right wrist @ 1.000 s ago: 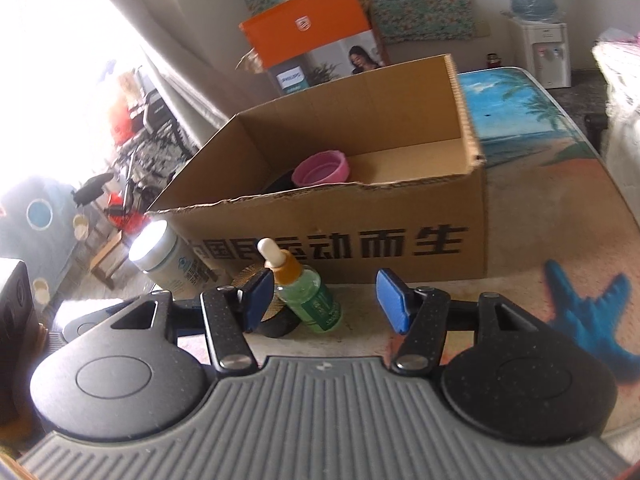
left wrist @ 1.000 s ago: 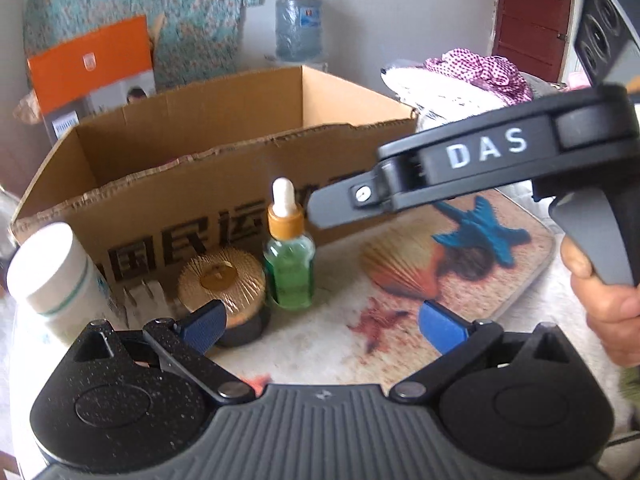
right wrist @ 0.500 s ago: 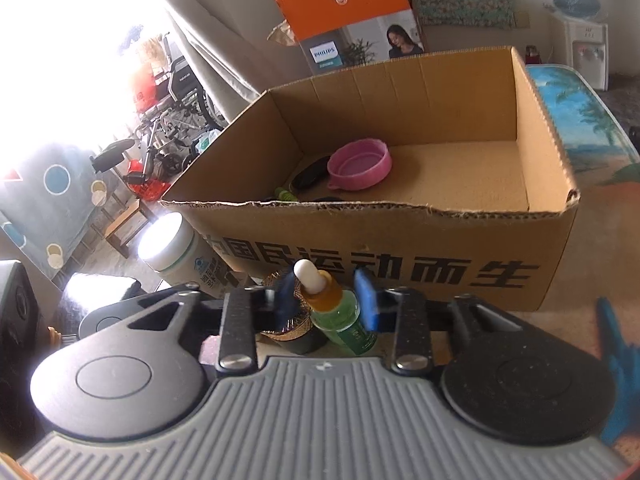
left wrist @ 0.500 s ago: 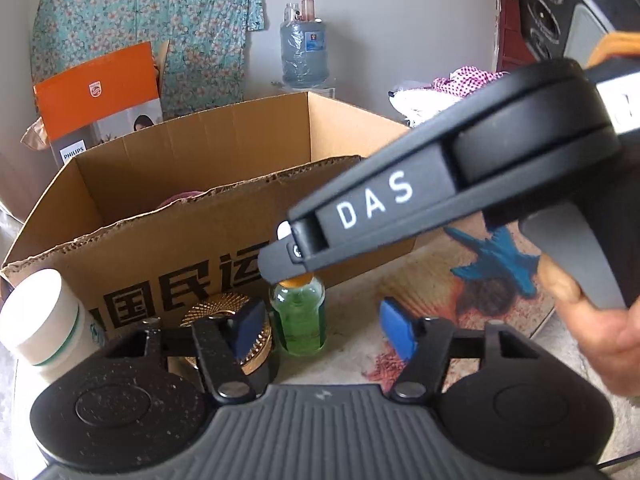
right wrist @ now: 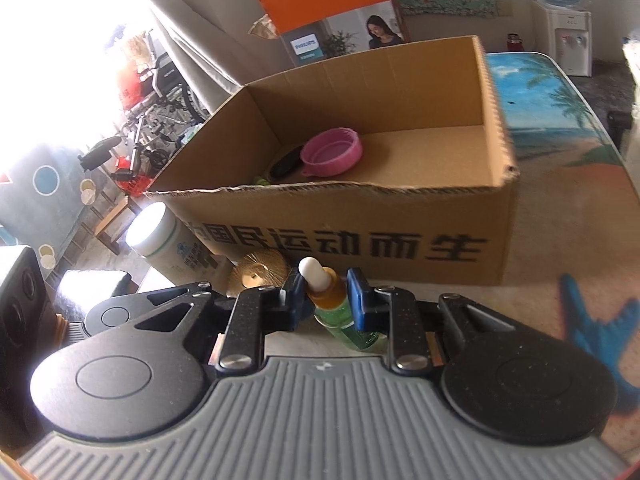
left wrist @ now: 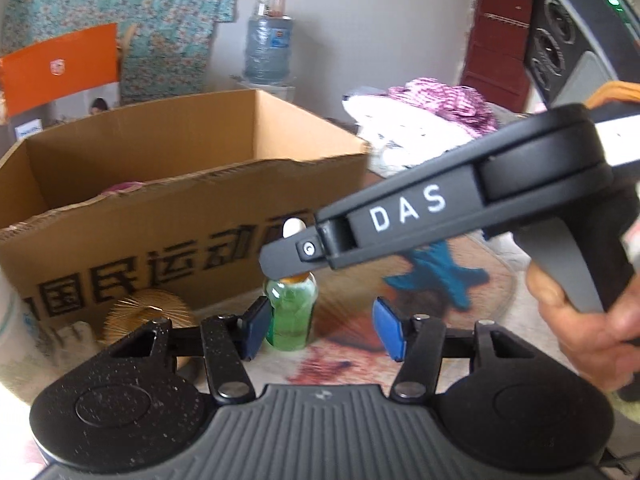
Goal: Organize rigid objects
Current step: 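Grasp the green dropper bottle around its body with the right tool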
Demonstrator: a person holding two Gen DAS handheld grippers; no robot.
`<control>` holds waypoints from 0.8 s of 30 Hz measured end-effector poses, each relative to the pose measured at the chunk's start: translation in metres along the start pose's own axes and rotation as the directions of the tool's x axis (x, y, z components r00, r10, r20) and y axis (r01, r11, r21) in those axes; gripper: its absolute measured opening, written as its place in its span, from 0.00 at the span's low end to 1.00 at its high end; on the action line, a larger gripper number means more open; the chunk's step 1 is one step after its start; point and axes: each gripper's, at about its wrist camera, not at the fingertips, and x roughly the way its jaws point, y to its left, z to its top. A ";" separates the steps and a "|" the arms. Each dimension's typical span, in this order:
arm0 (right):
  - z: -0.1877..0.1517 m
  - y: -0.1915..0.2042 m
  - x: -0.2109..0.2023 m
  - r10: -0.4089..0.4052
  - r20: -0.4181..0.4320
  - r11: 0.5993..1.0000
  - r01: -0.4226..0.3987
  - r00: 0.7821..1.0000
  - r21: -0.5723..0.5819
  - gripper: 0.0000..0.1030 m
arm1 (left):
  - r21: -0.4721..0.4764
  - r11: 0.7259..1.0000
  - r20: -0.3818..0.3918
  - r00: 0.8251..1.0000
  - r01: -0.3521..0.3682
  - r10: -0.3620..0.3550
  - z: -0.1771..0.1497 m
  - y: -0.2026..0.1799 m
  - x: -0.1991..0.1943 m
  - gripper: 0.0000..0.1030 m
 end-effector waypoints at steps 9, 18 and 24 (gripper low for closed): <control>-0.002 -0.004 -0.007 -0.016 -0.002 1.000 0.016 1.000 -0.019 0.23 | 0.063 0.993 -0.009 0.995 -0.096 0.096 -0.008 -0.014 0.011 0.53; -0.002 -0.005 -0.006 -0.014 -0.012 1.000 0.014 1.000 -0.017 0.23 | 0.087 0.989 -0.084 0.988 -0.121 0.129 -0.008 -0.007 0.041 0.38; -0.003 -0.005 -0.007 -0.017 -0.003 1.000 0.017 1.000 -0.017 0.21 | 0.080 0.990 -0.071 0.990 -0.115 0.121 -0.009 -0.007 0.044 0.32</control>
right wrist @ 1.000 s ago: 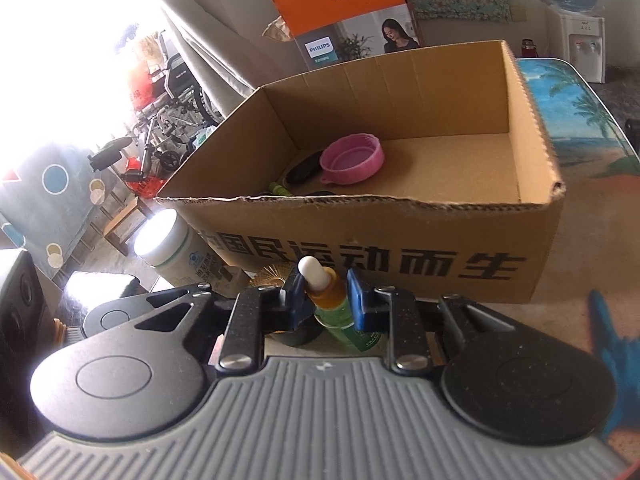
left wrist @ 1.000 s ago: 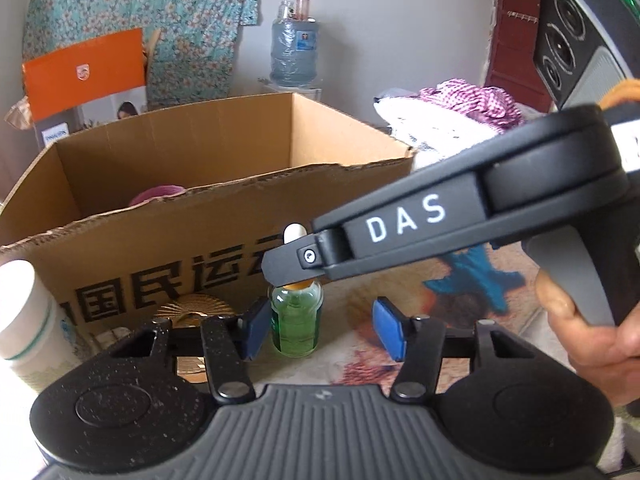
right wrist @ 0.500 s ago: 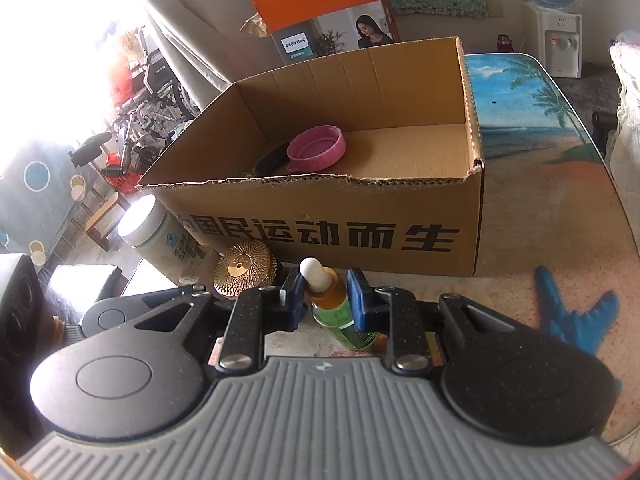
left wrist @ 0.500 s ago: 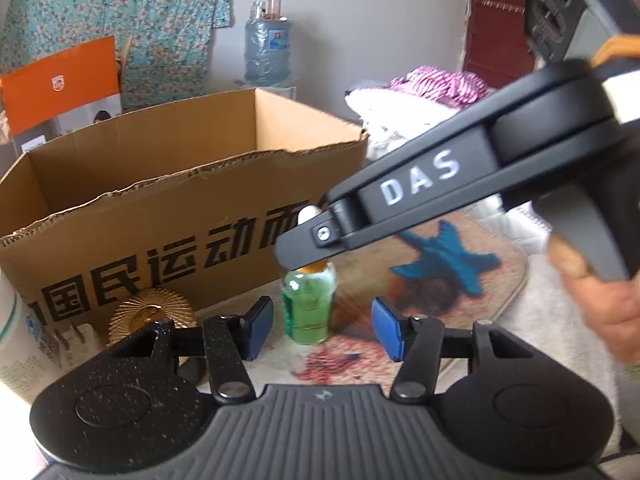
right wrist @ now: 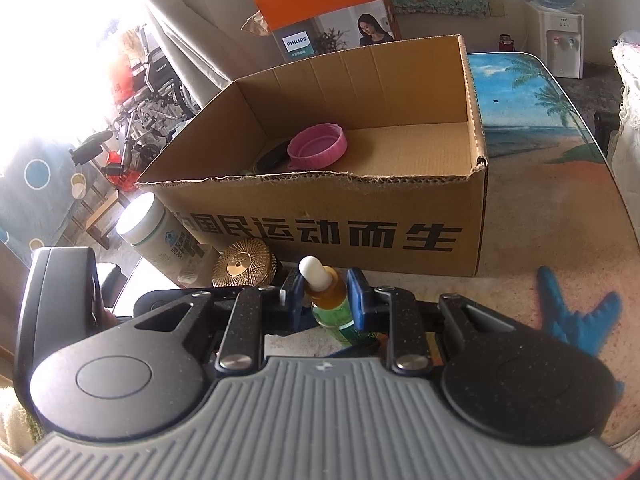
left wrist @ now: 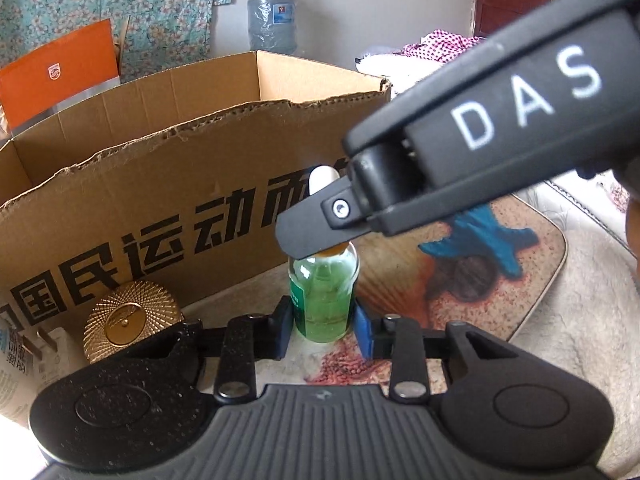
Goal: Organize rigid objects
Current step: 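Grasp the green dropper bottle around its body with the right tool, then carry the green dropper bottle into the cardboard box and open the right tool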
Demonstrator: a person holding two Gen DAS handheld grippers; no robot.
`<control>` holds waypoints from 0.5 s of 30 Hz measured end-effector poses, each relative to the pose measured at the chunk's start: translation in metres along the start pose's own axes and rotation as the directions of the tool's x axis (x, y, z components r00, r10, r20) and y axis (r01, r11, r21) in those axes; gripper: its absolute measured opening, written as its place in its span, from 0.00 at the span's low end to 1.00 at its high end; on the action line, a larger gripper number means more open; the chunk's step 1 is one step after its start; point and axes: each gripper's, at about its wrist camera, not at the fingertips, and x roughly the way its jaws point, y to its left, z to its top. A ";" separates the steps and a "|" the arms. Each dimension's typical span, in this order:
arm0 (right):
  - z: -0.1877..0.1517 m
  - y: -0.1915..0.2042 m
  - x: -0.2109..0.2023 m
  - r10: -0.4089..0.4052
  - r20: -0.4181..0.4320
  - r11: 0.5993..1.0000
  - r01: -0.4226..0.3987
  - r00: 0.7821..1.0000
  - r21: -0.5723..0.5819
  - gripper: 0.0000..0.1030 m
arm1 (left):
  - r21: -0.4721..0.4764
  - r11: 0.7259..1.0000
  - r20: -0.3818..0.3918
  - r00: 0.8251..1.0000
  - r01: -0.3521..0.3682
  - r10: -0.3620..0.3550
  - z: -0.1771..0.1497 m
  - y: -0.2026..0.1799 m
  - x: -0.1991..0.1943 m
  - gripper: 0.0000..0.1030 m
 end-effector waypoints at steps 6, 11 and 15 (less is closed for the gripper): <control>0.003 0.007 -0.013 0.002 0.013 1.000 -0.001 1.000 -0.015 0.21 | 0.000 1.000 0.024 1.000 0.012 -0.012 0.006 -0.002 -0.020 0.32; 0.021 0.029 -0.045 0.051 0.069 0.993 -0.043 0.996 -0.105 0.21 | -0.043 0.999 0.102 0.995 0.009 -0.005 0.028 0.009 -0.061 0.32; 0.054 0.046 -0.067 0.104 0.124 0.978 -0.078 0.987 -0.194 0.21 | -0.086 0.996 0.161 0.987 -0.005 0.019 0.057 0.024 -0.085 0.32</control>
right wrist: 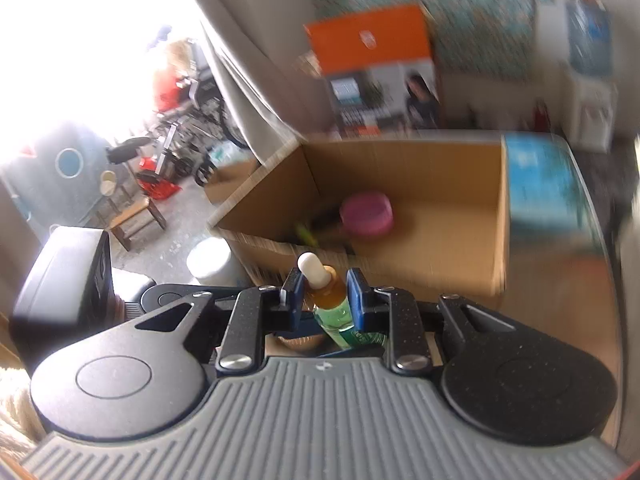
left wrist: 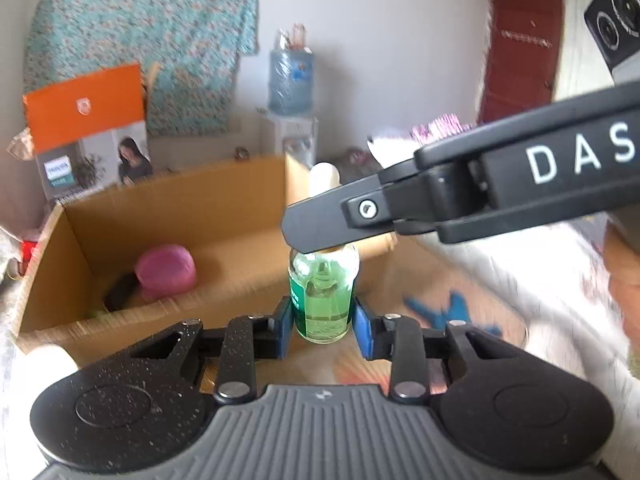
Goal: Organize rigid objects
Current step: 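Carry the green dropper bottle into the cardboard box and open the right tool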
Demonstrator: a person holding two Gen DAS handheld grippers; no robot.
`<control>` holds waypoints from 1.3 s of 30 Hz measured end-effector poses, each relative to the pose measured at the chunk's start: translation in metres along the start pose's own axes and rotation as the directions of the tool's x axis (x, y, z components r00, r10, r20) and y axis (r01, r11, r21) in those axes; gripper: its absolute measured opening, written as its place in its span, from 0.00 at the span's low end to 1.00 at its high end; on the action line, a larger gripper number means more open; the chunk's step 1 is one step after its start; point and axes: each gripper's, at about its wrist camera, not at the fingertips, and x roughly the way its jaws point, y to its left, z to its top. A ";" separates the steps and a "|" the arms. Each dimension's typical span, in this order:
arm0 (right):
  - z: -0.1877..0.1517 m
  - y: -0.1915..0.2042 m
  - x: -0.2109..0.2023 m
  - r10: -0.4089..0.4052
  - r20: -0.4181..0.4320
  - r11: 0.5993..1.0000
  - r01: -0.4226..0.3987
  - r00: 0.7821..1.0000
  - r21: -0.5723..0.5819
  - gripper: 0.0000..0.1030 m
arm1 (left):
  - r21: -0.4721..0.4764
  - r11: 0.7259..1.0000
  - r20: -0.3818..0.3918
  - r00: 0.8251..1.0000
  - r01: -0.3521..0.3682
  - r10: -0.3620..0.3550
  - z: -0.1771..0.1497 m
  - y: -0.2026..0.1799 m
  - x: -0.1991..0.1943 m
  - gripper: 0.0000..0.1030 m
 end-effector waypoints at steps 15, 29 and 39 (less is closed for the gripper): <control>0.127 -0.099 0.121 0.098 -0.128 0.989 -0.082 0.987 0.125 0.21 | -0.237 0.970 -0.237 0.972 -0.056 -0.002 0.093 0.089 0.122 0.32; 0.105 -0.152 0.224 0.097 -0.212 0.980 -0.056 0.973 0.191 0.21 | -0.333 0.934 -0.374 0.927 -0.133 -0.002 0.094 0.120 0.179 0.33; 0.105 -0.151 0.244 0.058 -0.264 0.988 -0.017 0.963 0.155 0.24 | -0.319 0.936 -0.379 0.925 -0.148 0.017 0.095 0.116 0.181 0.43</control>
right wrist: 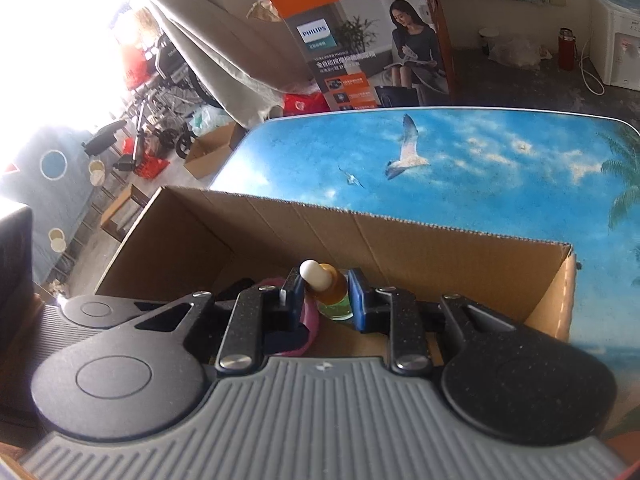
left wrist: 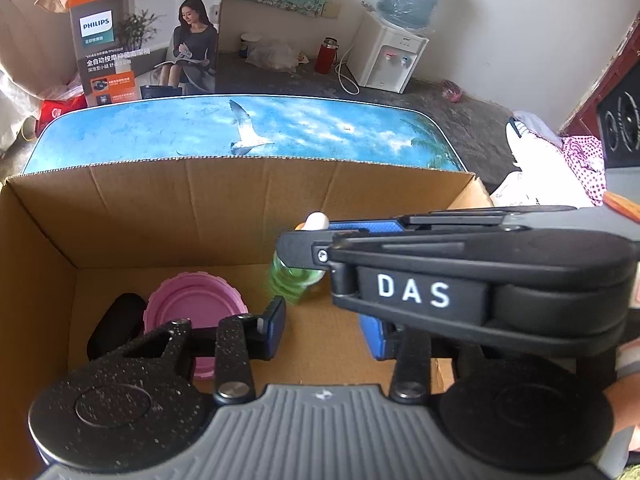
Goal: Organize rigid objects
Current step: 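Carry the green dropper bottle into the cardboard box and open the right tool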
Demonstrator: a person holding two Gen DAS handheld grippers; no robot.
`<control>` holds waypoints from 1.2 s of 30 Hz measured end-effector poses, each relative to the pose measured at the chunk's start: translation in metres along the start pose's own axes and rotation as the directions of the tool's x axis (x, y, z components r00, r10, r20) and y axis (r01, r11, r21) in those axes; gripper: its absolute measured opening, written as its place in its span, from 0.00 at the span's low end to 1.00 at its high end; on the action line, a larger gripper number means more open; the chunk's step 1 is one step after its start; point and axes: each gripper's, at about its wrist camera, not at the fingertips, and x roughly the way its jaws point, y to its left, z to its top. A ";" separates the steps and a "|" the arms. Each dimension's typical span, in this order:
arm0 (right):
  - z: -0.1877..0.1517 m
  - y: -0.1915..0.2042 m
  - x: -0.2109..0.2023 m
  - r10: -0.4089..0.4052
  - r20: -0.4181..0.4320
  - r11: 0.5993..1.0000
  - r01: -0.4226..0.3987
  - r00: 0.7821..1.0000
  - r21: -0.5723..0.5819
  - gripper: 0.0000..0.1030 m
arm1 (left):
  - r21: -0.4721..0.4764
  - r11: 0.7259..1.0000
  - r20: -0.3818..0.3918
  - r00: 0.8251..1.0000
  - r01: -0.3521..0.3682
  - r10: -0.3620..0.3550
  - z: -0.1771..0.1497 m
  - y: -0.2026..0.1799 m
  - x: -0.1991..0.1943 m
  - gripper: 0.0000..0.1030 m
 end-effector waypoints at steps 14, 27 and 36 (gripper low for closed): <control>-0.005 0.004 -0.033 0.008 0.092 1.000 -0.010 0.996 0.022 0.40 | 0.026 1.000 0.076 0.997 -0.009 0.007 -0.009 -0.009 -0.035 0.60; -0.091 0.046 -0.186 -0.043 0.379 0.999 0.033 0.924 0.032 0.79 | 0.154 0.988 0.231 0.972 0.013 -0.049 -0.079 -0.033 -0.131 0.80; -0.209 0.063 -0.223 -0.051 0.407 0.995 0.010 0.912 0.103 0.88 | 0.281 0.960 0.240 0.968 0.001 -0.071 -0.169 -0.026 -0.171 0.90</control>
